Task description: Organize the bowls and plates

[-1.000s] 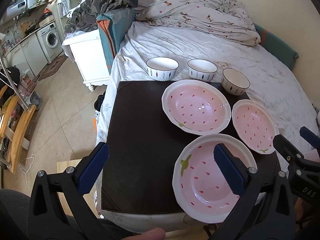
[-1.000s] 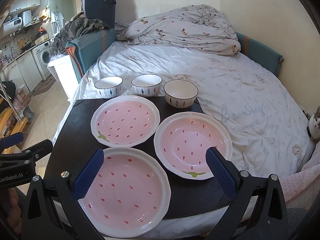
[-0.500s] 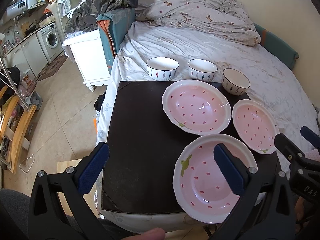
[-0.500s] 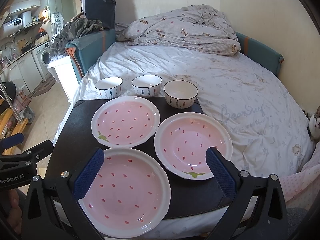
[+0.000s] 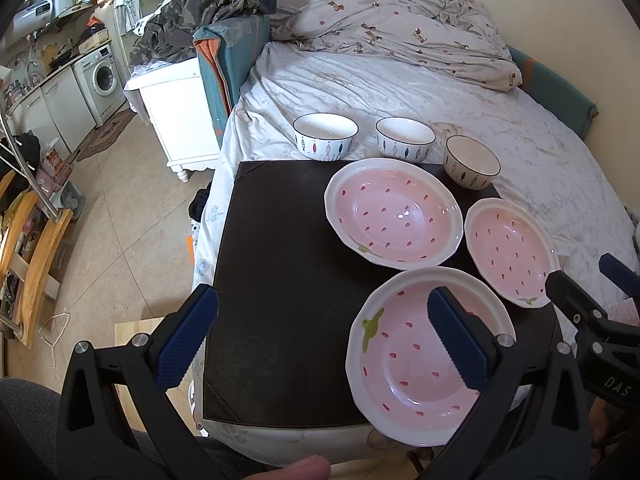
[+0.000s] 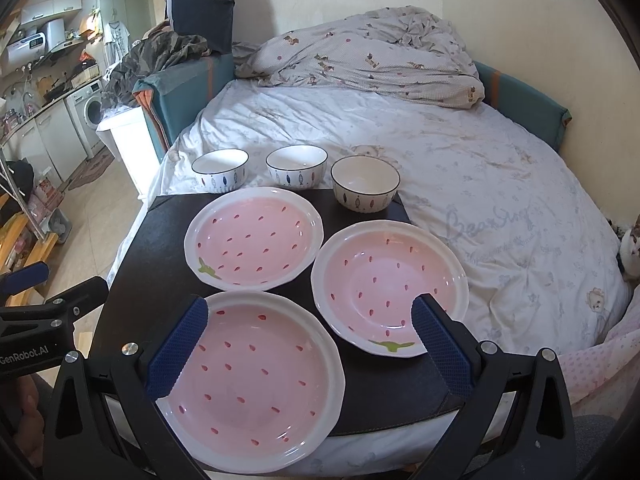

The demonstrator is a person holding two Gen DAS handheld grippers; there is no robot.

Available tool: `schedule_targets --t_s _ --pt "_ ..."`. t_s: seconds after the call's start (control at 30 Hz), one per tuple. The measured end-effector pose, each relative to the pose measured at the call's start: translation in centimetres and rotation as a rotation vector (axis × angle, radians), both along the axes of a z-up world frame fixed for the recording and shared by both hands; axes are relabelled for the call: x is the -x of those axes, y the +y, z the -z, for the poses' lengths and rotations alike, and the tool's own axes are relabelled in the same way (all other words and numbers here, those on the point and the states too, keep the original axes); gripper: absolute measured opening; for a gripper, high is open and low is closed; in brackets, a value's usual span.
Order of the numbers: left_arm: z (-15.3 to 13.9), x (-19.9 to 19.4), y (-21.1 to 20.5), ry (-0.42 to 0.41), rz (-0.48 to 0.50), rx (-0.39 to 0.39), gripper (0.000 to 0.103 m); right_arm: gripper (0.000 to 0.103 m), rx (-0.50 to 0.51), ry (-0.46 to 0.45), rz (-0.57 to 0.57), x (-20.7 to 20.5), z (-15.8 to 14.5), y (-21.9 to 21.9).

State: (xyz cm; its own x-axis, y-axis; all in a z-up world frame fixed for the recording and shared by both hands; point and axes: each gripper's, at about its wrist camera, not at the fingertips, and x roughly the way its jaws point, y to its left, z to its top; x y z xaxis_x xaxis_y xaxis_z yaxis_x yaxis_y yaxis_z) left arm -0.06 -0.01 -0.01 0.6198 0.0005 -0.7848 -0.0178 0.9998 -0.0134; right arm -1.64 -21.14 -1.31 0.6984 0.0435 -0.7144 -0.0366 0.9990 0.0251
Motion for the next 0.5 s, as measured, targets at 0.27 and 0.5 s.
schedule_targets --t_s 0.27,0.5 --pt "0.03 0.02 0.05 0.0 0.0 -0.001 0.103 0.103 -0.003 -0.001 0.01 -0.14 -0.03 -0.14" --pt "0.01 -0.01 0.04 0.001 0.0 0.0 0.103 0.103 -0.009 0.0 0.016 -0.24 0.01 -0.4"
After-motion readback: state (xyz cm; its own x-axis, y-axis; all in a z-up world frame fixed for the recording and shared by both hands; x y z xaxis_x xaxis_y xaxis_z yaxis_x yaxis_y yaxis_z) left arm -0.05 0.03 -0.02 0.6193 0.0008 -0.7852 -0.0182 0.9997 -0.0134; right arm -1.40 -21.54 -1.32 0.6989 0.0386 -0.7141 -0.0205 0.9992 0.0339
